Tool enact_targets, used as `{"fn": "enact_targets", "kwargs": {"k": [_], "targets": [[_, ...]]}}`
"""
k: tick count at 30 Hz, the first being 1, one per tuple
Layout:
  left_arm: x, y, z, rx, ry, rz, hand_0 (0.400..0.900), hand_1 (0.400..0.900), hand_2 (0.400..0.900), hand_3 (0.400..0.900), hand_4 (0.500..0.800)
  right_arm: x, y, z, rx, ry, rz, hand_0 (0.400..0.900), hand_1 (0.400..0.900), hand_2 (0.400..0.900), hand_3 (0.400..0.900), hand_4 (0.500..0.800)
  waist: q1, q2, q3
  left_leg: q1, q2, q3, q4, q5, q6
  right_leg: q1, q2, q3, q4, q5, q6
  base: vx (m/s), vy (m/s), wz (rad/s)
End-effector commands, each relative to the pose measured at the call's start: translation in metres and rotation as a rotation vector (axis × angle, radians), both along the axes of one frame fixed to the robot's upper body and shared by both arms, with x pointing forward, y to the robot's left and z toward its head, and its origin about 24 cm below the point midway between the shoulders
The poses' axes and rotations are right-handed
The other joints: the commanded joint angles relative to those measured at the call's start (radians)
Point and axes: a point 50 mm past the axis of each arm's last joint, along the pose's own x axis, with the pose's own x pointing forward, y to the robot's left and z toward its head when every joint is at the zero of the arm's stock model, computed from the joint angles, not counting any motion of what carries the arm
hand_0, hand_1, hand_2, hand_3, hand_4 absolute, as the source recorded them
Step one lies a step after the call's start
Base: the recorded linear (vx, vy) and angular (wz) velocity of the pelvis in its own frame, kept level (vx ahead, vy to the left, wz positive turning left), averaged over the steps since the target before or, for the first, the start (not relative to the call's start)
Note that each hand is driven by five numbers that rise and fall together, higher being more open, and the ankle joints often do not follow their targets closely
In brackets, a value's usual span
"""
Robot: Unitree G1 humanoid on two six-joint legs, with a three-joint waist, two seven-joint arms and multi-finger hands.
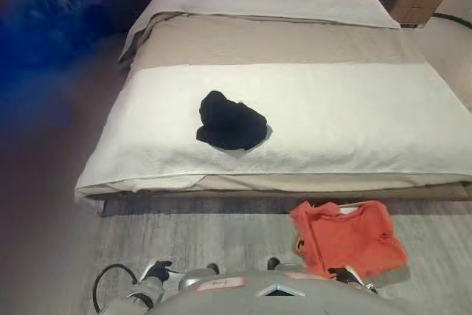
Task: Put the clothes on the bed into the basket.
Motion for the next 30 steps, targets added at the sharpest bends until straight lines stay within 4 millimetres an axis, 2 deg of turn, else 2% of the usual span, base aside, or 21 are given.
{"fn": "enact_targets", "kwargs": {"k": [1,15,30], "targets": [[0.0307,0.004,0.0045,0.021,-0.043,-0.052,0.9,0.9,0.9,0.9,0.8,0.0248,-0.0123,0.0054,-0.046,-0.031,0.024,0.9,0.9,0.9,0.9,0.8,-0.012,-0.009,0.027,0.009,-0.005,-0.034,0.005,-0.058,-0.013,-0.037,-0.011,-0.016,0.002,0.018,0.024,0.0,0.0,0.0],[0.0321,0.0068,0.0053,0.021,-0.045,-0.058,0.9,0.9,0.9,0.9,0.8,0.033,-0.0106,0.006,-0.03,-0.082,0.028,0.9,0.9,0.9,0.9,0.8,-0.009,-0.011,0.04,0.0,-0.005,-0.038,0.005,-0.055,-0.012,-0.044,-0.009,-0.016,0.002,0.018,0.024,0.0,0.0,0.0],[0.0325,0.0067,0.0054,0.025,-0.049,-0.056,0.9,0.9,0.9,0.9,0.8,0.0299,-0.0128,0.0063,-0.035,-0.079,0.016,0.9,0.9,0.9,0.9,0.8,-0.011,-0.004,0.057,-0.006,-0.011,-0.039,0.005,-0.054,-0.01,-0.051,-0.011,-0.014,0.002,0.02,0.024,0.0,0.0,0.0]]}}
